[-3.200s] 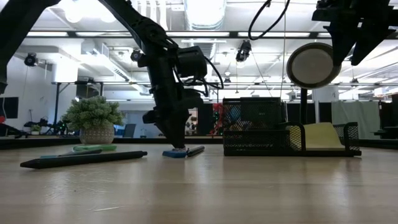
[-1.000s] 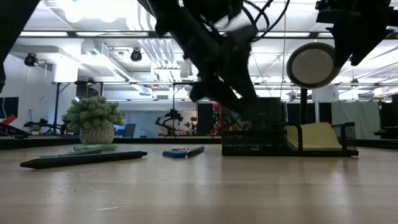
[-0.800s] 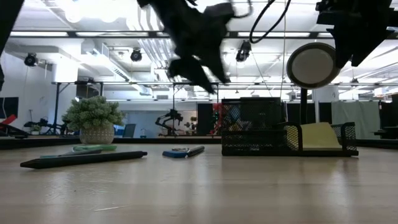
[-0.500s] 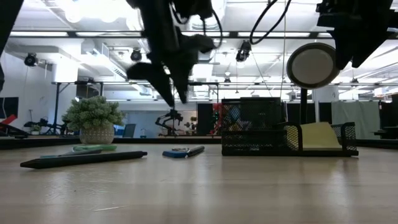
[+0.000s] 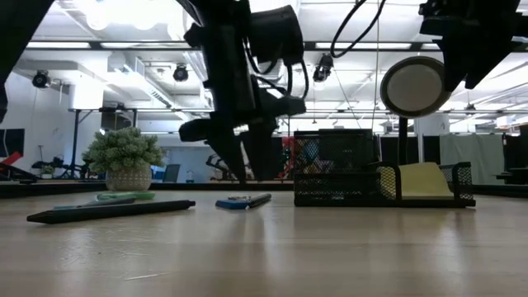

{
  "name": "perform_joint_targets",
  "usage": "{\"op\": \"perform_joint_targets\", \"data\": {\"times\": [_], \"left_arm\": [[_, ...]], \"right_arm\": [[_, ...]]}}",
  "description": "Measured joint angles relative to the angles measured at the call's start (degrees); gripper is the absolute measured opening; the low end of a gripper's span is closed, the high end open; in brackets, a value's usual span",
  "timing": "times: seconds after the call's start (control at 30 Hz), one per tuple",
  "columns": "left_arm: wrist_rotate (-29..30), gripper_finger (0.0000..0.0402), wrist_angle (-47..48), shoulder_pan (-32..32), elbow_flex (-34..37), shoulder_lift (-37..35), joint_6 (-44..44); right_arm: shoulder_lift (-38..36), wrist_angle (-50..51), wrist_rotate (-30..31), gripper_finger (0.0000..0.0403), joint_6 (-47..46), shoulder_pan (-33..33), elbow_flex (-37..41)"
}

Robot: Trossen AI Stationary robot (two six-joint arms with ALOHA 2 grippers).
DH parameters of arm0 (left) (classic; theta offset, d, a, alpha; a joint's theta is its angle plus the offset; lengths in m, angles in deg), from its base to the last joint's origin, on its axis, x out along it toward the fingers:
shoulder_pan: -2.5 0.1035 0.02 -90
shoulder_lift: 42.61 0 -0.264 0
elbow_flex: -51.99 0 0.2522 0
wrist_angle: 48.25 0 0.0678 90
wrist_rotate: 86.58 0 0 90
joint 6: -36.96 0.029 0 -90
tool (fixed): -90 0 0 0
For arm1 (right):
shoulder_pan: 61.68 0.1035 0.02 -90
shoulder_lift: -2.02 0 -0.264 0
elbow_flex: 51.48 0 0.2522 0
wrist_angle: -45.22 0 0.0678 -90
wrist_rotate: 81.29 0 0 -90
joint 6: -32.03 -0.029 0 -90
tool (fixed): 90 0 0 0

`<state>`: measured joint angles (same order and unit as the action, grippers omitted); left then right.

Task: Pick and place office supplies into organizer
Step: Put the right black ballpen into black mesh organizer

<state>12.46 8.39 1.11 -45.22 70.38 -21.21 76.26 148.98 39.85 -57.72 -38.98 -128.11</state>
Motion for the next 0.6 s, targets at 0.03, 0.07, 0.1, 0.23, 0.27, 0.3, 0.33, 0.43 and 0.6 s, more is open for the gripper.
{"op": "perform_joint_targets", "data": {"times": [0.03,0.07,0.1,0.23,0.27,0.3,0.33,0.43,0.6], "left_arm": [[-0.02,0.0113,-0.15,-0.06,0.02,0.35,0.0],[0.02,0.0113,-1.17,-0.22,0.03,0.44,0.0],[0.0,0.0113,-2.53,-0.31,0.01,0.44,0.02],[0.13,0.0113,-4.83,-0.35,0.03,0.61,0.04],[0.15,0.0113,-4.88,-0.35,0.04,0.65,0.04],[0.17,0.0113,-4.76,-0.35,0.16,0.73,0.04],[0.27,0.0113,-4.94,-0.35,0.19,1.06,0.07],[0.32,0.0113,-4.83,-0.54,0.38,2.33,0.44],[-0.05,0.0113,-4.91,-1.25,0.36,4.65,0.42]], "right_arm": [[0.0,0.04,-0.02,0.0219,0.0,0.0,0.0],[0.0,0.02,0.0,0.0219,0.0,0.0,0.0],[0.0,0.0,0.0,0.0219,0.07,0.0,0.0],[0.0,0.0,0.0,0.0219,0.26,0.0,0.0],[0.0,0.0,0.0,0.0219,0.24,0.0,0.0],[0.0,0.02,0.0,0.0219,0.24,0.0,0.0],[0.0,0.02,0.0,0.0219,0.24,0.0,0.0],[-0.01,0.03,-0.01,0.0219,0.24,0.0,0.0],[-0.02,0.02,-0.02,0.0219,0.24,0.0,-0.02]]}}
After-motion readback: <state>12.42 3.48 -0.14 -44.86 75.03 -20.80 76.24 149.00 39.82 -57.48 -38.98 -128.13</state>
